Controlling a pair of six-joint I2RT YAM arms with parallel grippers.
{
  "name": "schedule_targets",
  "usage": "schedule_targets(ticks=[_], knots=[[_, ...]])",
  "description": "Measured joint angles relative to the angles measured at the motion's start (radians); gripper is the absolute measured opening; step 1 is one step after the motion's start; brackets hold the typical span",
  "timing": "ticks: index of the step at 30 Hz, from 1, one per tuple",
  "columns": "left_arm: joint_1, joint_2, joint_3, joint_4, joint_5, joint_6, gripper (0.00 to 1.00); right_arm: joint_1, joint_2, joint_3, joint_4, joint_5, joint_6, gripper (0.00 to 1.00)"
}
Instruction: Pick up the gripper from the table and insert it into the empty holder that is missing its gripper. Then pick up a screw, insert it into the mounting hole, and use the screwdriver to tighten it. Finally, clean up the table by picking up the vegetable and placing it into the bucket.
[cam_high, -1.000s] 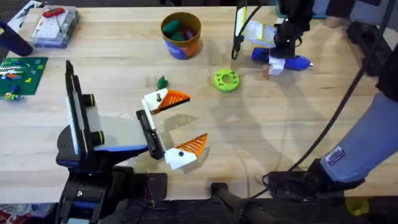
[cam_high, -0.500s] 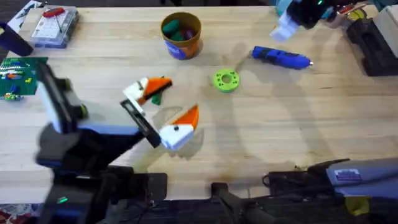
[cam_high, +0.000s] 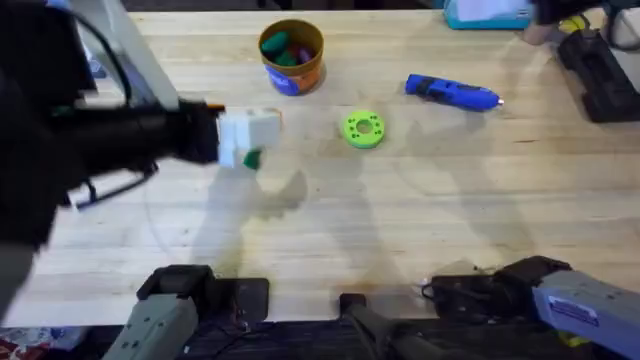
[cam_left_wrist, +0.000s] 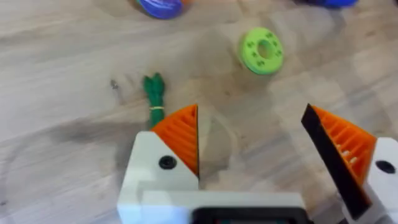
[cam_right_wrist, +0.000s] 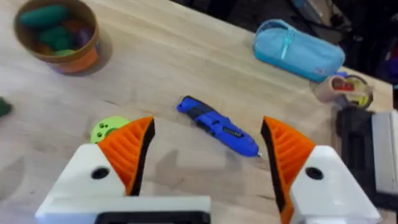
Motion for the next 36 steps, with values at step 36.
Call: schedule_targets(ticks=[36], knots=[[-0.215,0.597,0.096,-0.065,-0.489,0.018,0.987,0.003,-0.408,-0.337,-0.336,-0.001,0.317,0.992]])
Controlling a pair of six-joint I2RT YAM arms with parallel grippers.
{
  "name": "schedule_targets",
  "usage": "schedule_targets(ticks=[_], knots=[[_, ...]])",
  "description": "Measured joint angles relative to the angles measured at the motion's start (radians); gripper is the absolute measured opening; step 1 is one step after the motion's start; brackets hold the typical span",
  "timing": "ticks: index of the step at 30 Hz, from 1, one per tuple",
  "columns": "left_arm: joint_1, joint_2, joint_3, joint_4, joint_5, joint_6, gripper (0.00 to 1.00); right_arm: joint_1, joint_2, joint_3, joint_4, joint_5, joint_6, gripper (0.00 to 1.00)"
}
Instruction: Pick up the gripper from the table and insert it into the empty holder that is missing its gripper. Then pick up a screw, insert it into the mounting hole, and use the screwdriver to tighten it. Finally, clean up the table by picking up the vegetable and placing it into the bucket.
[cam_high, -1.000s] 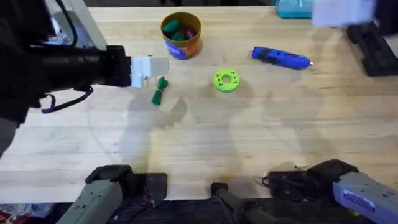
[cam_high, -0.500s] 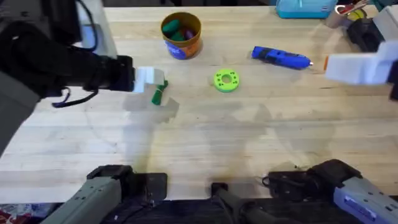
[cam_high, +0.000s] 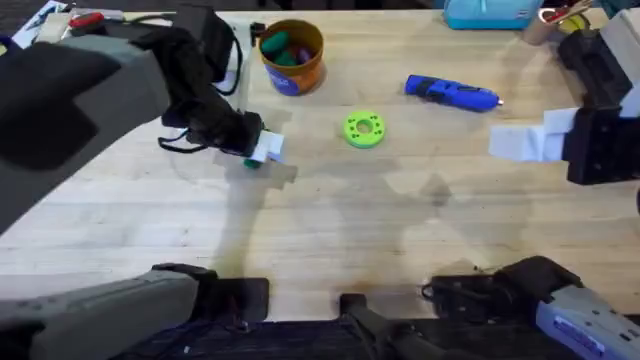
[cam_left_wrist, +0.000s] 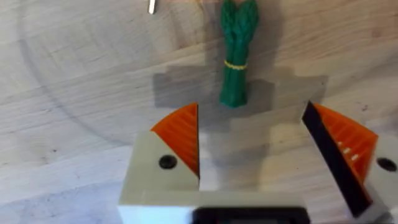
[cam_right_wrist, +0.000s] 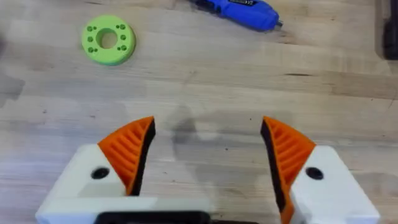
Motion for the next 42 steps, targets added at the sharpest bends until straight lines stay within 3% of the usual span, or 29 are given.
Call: schedule_targets(ticks=[14,23,28,31,32,42], knots=[[0.0,0.135,0.022,0.116,-0.01,0.01,0.986,0.0,0.0,0.0,0.001,0.0,0.015,0.992],[0.0,0.211,0.022,0.129,-0.015,0.01,0.978,0.0,0.0,0.0,0.002,0.0,0.015,0.992],[0.0,0.211,0.022,0.133,-0.019,0.011,0.581,0.0,0.0,0.0,0.002,0.0,0.015,0.992],[0.0,0.211,0.022,0.134,-0.019,0.013,0.139,0.0,0.0,0.0,0.002,0.0,0.015,0.992],[0.0,0.211,0.024,0.136,-0.02,0.016,0.046,0.0,0.0,0.0,0.002,0.0,0.015,0.992],[0.0,0.21,0.031,0.135,-0.019,0.003,0.027,0.0,0.0,0.0,0.002,0.0,0.015,0.992]])
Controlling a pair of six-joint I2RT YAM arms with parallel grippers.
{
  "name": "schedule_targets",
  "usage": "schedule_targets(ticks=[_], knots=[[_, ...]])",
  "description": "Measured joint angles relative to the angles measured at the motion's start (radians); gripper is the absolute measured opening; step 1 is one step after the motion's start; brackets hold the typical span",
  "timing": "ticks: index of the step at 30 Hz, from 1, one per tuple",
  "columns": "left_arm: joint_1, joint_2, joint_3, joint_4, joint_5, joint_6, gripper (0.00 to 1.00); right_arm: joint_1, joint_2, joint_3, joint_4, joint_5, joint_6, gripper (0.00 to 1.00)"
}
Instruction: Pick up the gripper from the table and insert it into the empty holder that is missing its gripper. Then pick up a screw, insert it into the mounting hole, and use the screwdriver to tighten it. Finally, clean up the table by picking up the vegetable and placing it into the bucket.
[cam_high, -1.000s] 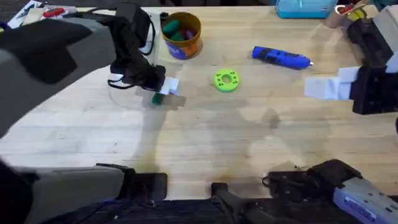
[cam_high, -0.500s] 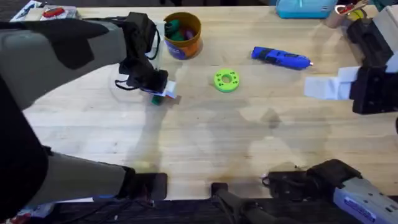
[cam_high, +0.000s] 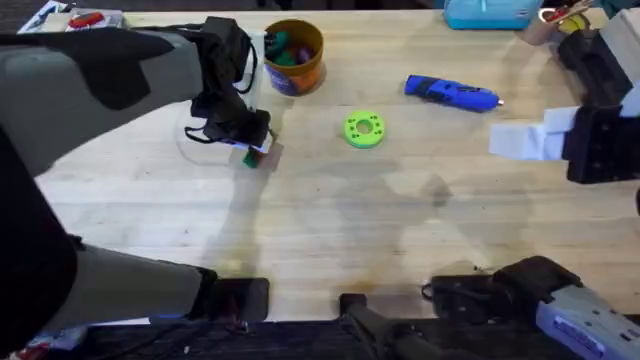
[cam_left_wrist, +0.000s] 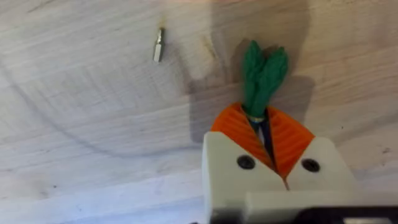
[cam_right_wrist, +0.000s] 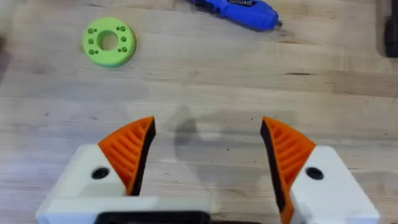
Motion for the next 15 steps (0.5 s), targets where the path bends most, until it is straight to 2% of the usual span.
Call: schedule_targets(ticks=[4,9,12,15], knots=[[0.0,-0.027,0.047,-0.038,0.0,-0.006,0.027,0.0,0.0,0.0,0.003,0.0,0.0,0.991],[0.0,-0.116,0.205,-0.049,0.0,-0.006,0.027,0.0,0.0,0.0,0.011,0.0,0.0,0.992],[0.0,-0.15,0.321,-0.015,0.001,0.0,0.027,0.0,0.0,0.0,0.011,0.0,0.0,0.992],[0.0,-0.162,0.386,0.088,0.014,0.001,0.027,0.0,0.0,0.0,0.011,0.0,0.0,0.991]])
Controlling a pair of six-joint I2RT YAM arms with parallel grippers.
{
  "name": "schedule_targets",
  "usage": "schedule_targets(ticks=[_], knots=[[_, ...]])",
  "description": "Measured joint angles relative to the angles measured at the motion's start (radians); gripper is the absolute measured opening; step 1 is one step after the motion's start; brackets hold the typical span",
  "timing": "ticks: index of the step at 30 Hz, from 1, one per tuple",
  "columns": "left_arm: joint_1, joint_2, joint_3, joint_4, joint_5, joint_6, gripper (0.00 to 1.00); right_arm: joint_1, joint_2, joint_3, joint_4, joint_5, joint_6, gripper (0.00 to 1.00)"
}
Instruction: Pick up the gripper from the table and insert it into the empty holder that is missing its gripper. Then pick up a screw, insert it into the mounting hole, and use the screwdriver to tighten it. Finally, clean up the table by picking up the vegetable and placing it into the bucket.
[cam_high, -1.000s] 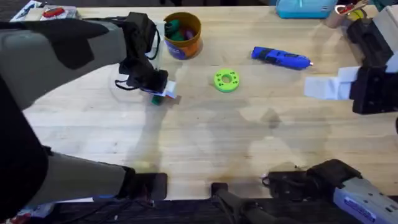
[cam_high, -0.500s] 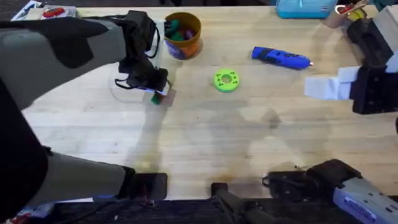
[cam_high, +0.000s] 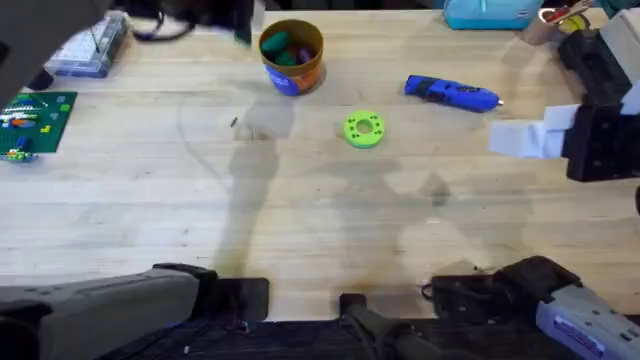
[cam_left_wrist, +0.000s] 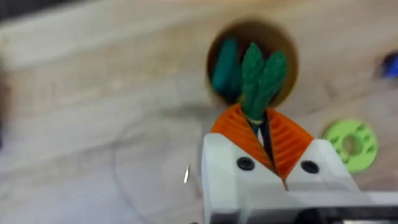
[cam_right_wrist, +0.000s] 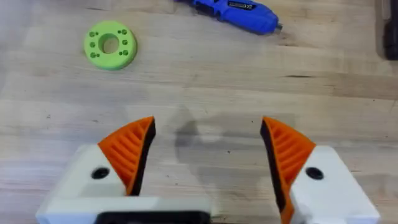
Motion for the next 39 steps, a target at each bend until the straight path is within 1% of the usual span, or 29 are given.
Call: schedule_targets(ticks=[5,11,14,17,23,24,29,30,31,32,36,39], knots=[[0.0,0.029,0.014,0.163,0.046,0.002,0.027,0.0,0.0,0.0,0.001,0.0,0.0,0.992],[-0.001,0.195,0.015,0.311,0.116,0.002,0.027,0.0,0.0,0.0,0.002,0.0,0.0,0.992],[-0.008,0.277,0.014,0.339,0.135,0.002,0.027,0.0,0.0,0.0,0.002,0.0,0.0,0.992],[-0.018,0.327,0.012,0.34,0.146,0.002,0.027,0.0,0.0,0.0,0.002,0.0,0.0,0.992],[-0.024,0.332,0.011,0.34,0.153,0.002,0.027,0.0,0.0,0.0,0.002,0.0,0.0,0.992],[-0.024,0.332,0.011,0.339,0.153,0.008,0.064,0.0,0.0,0.0,0.002,0.0,0.0,0.992],[-0.024,0.332,0.011,0.33,0.15,0.006,0.847,0.0,0.0,0.0,0.002,0.0,0.0,0.992],[-0.024,0.332,0.011,0.323,0.145,0.005,0.941,0.0,0.0,0.0,0.002,0.0,0.0,0.992],[-0.024,0.332,0.011,0.311,0.141,0.005,0.974,0.0,0.0,0.0,0.002,0.0,0.0,0.992],[-0.024,0.331,0.011,0.299,0.139,0.006,0.983,0.0,0.0,0.0,0.002,0.0,0.0,0.992],[-0.024,0.306,0.011,0.221,0.128,0.006,0.986,0.0,0.0,0.0,0.002,0.0,0.0,0.992],[-0.024,0.244,0.011,0.138,0.119,0.006,0.986,0.0,0.0,0.0,0.002,0.0,0.0,0.992]])
